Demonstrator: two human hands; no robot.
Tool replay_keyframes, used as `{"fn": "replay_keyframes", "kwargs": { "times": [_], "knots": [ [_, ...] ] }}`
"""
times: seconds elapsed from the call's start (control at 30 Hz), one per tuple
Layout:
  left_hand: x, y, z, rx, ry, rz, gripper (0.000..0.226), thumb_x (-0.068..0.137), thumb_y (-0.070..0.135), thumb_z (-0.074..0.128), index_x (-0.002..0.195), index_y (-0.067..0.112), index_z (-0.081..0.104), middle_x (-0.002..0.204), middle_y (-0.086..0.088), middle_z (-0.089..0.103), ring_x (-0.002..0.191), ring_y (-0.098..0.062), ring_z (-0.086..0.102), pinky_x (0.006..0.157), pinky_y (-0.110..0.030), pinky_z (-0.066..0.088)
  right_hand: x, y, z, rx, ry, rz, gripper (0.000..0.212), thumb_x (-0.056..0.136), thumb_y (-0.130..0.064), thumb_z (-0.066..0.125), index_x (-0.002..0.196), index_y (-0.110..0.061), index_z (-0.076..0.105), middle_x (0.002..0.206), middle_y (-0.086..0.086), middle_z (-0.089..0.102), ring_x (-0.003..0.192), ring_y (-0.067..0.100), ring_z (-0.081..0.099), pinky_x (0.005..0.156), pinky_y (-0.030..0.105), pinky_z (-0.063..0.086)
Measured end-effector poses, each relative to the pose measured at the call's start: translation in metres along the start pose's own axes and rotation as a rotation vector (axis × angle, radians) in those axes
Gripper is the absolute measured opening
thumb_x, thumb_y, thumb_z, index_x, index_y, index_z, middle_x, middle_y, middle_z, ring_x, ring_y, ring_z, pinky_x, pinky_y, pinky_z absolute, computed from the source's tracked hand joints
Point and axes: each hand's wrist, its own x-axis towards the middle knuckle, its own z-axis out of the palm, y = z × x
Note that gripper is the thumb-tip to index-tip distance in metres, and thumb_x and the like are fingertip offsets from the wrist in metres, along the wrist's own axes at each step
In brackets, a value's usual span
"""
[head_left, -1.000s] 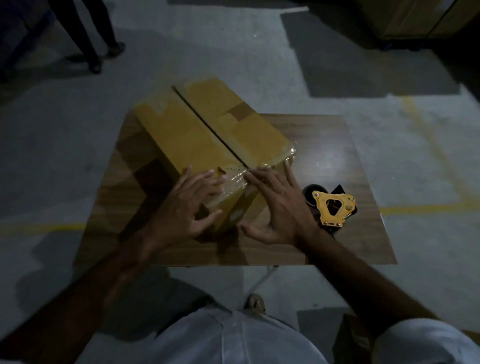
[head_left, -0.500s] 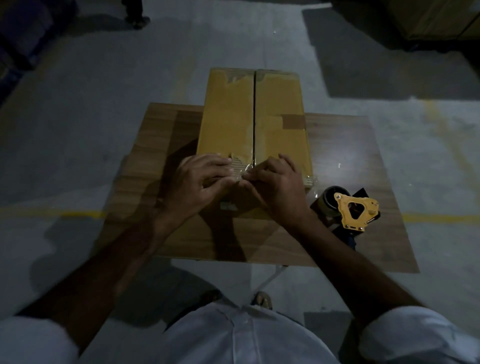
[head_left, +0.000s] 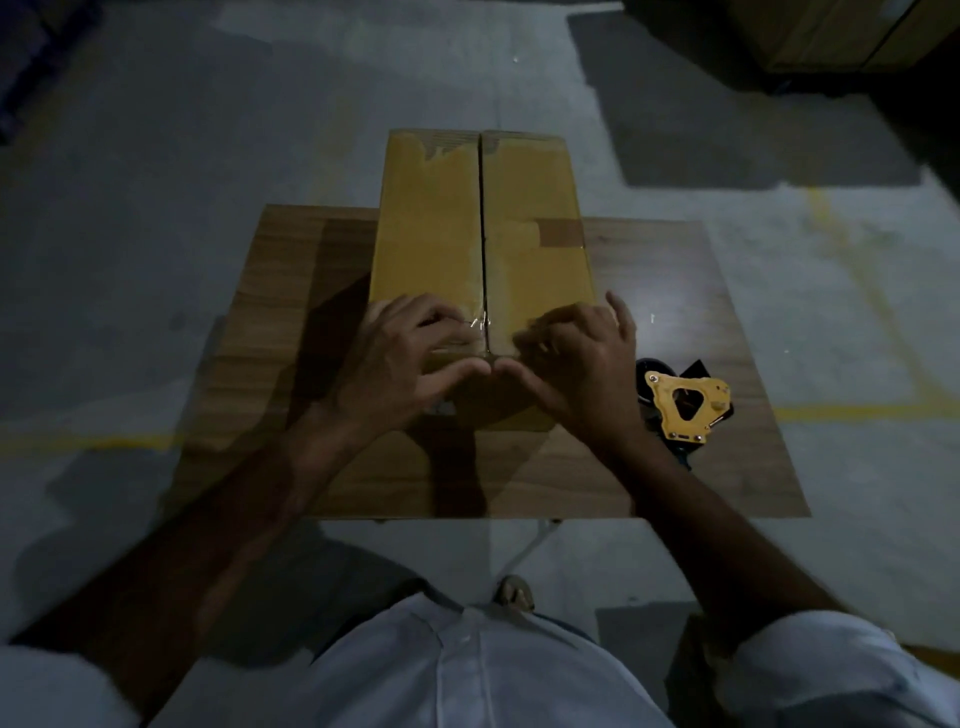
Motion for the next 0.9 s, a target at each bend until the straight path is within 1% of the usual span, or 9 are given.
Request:
{"fn": "replay_keyframes", "kwargs": {
  "times": [0.1, 0.17, 0.3, 0.37, 0.47, 0.57, 0.7, 0.83, 0.9],
  "knots": [
    [0.008, 0.006, 0.012, 0.013, -0.007, 0.036, 0.03, 0.085, 0.045, 0.08, 0.102, 0.02, 0.076, 0.107, 0.002, 0.064, 0.102, -0.019, 0.058, 0.086, -0.042, 0.046, 0.0, 0.012, 0.001, -0.044, -0.001, -0.01, 0.038, 0.085, -0.058, 0.076, 0.101, -0.023, 0.078, 0.108, 0.0, 0.068, 0.109, 0.019, 0.062, 0.125, 0.048, 0.021],
    [0.009, 0.005, 0.016, 0.053, 0.033, 0.005, 0.031, 0.081, 0.045, 0.085, 0.098, 0.021, 0.075, 0.101, 0.001, 0.063, 0.096, -0.021, 0.057, 0.081, -0.037, 0.041, -0.002, 0.01, 0.008, -0.039, 0.018, 0.011, 0.038, 0.081, -0.053, 0.083, 0.1, -0.02, 0.078, 0.107, 0.002, 0.069, 0.107, 0.023, 0.063, 0.122, 0.044, 0.024],
    [0.008, 0.013, 0.02, 0.14, 0.009, -0.036, 0.042, 0.071, 0.046, 0.09, 0.099, 0.022, 0.069, 0.103, 0.001, 0.059, 0.097, -0.02, 0.052, 0.083, -0.032, 0.031, -0.01, 0.0, 0.011, -0.057, -0.001, 0.044, 0.043, 0.073, -0.042, 0.091, 0.104, -0.016, 0.076, 0.109, 0.007, 0.068, 0.108, 0.031, 0.063, 0.115, 0.052, 0.036],
    [0.012, 0.014, 0.018, 0.125, -0.023, -0.061, 0.047, 0.068, 0.052, 0.088, 0.098, 0.023, 0.067, 0.104, 0.001, 0.056, 0.098, -0.02, 0.051, 0.085, -0.036, 0.037, -0.01, 0.003, 0.0, -0.038, -0.045, 0.012, 0.043, 0.076, -0.043, 0.088, 0.11, -0.018, 0.076, 0.114, 0.005, 0.068, 0.114, 0.028, 0.062, 0.119, 0.054, 0.03],
    [0.022, 0.014, 0.017, 0.049, -0.029, -0.066, 0.047, 0.078, 0.069, 0.07, 0.096, 0.025, 0.066, 0.104, 0.005, 0.055, 0.1, -0.014, 0.047, 0.086, -0.037, 0.037, -0.007, 0.016, -0.014, 0.074, -0.04, 0.027, 0.039, 0.085, -0.052, 0.076, 0.107, -0.02, 0.076, 0.115, 0.003, 0.067, 0.117, 0.021, 0.059, 0.122, 0.055, 0.026],
    [0.027, 0.018, 0.024, 0.058, -0.018, -0.031, 0.041, 0.086, 0.062, 0.07, 0.098, 0.023, 0.07, 0.102, 0.002, 0.056, 0.097, -0.017, 0.049, 0.084, -0.04, 0.042, -0.007, 0.025, -0.015, 0.111, 0.026, 0.139, 0.041, 0.079, -0.051, 0.083, 0.101, -0.016, 0.078, 0.116, 0.009, 0.064, 0.116, 0.027, 0.057, 0.11, 0.06, 0.038],
    [0.025, 0.025, 0.034, 0.186, -0.02, -0.076, 0.043, 0.076, 0.056, 0.084, 0.098, 0.023, 0.068, 0.101, -0.001, 0.053, 0.094, -0.023, 0.048, 0.081, -0.038, 0.04, -0.015, 0.023, -0.006, 0.122, -0.031, 0.231, 0.048, 0.072, -0.041, 0.094, 0.107, -0.014, 0.076, 0.124, 0.012, 0.059, 0.114, 0.031, 0.053, 0.09, 0.053, 0.049],
    [0.029, 0.031, 0.034, 0.219, -0.047, -0.116, 0.049, 0.068, 0.055, 0.087, 0.098, 0.027, 0.061, 0.102, 0.004, 0.046, 0.096, -0.019, 0.045, 0.082, -0.036, 0.036, -0.015, 0.033, -0.015, 0.197, -0.058, 0.174, 0.046, 0.076, -0.044, 0.09, 0.113, -0.022, 0.075, 0.128, 0.005, 0.053, 0.118, 0.025, 0.048, 0.089, 0.05, 0.051],
    [0.036, 0.037, 0.036, 0.138, -0.041, -0.095, 0.043, 0.076, 0.06, 0.079, 0.099, 0.029, 0.062, 0.104, 0.008, 0.046, 0.098, -0.014, 0.044, 0.084, -0.033, 0.032, -0.013, 0.045, -0.026, 0.281, -0.069, 0.16, 0.042, 0.081, -0.053, 0.082, 0.115, -0.028, 0.076, 0.131, 0.0, 0.05, 0.124, 0.02, 0.044, 0.094, 0.047, 0.05]
  ]
}}
